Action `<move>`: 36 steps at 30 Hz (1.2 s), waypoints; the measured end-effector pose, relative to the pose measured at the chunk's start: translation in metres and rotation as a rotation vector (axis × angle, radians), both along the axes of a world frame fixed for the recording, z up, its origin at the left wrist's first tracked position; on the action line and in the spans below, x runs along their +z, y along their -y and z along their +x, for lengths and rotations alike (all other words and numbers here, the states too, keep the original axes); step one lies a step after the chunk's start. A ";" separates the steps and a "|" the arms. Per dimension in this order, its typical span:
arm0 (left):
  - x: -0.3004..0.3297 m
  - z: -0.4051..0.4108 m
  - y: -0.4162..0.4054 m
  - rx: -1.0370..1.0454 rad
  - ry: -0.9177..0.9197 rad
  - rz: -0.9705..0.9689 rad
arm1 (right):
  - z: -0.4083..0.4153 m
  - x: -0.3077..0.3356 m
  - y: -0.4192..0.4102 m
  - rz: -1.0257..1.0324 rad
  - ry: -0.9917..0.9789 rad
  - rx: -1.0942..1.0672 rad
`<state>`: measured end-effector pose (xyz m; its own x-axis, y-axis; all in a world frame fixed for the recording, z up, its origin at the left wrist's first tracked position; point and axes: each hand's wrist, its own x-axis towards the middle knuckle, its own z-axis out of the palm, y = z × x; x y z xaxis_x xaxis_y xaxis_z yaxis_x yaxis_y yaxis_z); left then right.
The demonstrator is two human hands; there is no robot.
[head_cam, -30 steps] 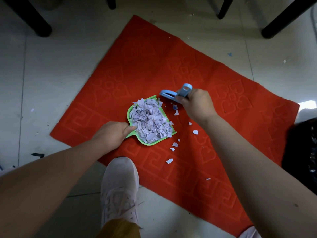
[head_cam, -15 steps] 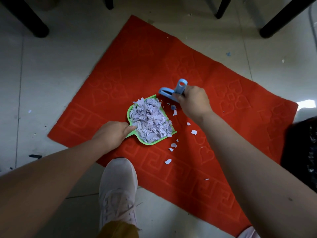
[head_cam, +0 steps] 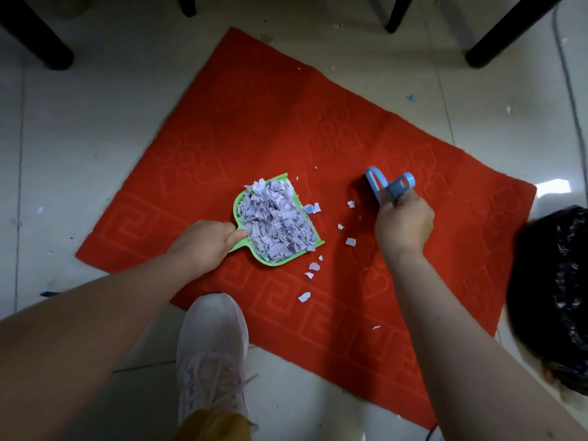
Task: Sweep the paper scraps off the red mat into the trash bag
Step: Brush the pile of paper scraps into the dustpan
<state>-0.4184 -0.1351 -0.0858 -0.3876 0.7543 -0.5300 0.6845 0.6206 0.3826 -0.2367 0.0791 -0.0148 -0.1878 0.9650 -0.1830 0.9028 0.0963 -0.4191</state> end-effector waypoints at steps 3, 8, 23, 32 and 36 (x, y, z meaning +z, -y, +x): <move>0.000 0.001 -0.001 -0.009 -0.007 -0.004 | -0.010 -0.009 0.021 -0.059 -0.055 0.012; -0.001 0.001 -0.001 -0.015 -0.024 -0.001 | -0.026 -0.007 0.038 -0.108 -0.145 0.086; 0.000 0.001 -0.001 -0.014 -0.025 -0.013 | -0.040 -0.007 0.056 -0.135 -0.123 0.159; 0.001 0.002 -0.002 -0.003 -0.013 -0.015 | -0.028 -0.001 0.034 -0.069 -0.176 0.065; 0.000 0.002 -0.001 0.008 -0.011 -0.014 | -0.040 -0.008 0.045 -0.097 -0.121 0.144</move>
<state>-0.4166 -0.1339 -0.0857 -0.3995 0.7434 -0.5364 0.6833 0.6316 0.3663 -0.2765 0.0336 -0.0227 -0.3488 0.9057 -0.2411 0.8252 0.1748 -0.5371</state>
